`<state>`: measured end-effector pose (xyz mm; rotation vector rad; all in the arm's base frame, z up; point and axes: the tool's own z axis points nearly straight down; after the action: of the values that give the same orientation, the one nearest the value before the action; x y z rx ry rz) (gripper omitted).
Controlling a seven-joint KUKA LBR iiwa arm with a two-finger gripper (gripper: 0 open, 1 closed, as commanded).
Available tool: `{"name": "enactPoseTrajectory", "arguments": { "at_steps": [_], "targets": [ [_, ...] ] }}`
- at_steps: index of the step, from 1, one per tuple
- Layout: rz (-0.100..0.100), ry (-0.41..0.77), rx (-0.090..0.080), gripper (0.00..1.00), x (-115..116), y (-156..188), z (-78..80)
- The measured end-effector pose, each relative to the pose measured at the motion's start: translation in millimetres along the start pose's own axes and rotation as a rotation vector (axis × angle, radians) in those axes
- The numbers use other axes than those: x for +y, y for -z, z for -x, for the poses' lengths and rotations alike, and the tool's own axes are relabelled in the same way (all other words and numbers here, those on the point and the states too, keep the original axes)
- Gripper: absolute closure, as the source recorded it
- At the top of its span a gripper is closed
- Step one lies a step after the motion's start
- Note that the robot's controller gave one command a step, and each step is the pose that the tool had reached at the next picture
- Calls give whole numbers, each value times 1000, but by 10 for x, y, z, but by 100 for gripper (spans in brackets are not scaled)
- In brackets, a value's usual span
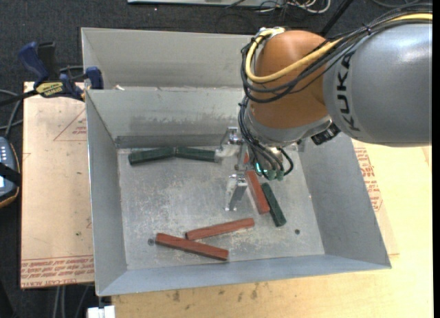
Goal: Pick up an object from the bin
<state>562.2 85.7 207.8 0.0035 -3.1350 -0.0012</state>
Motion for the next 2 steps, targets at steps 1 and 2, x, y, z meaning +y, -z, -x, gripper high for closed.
{"name": "enactPoseTrajectory", "arguments": {
  "at_steps": [1, 2],
  "targets": [
    [0, -2, -7, 0, -4, 38, 16],
    [1, 52, -15, 0, -61, -299, -85]
  ]
}}
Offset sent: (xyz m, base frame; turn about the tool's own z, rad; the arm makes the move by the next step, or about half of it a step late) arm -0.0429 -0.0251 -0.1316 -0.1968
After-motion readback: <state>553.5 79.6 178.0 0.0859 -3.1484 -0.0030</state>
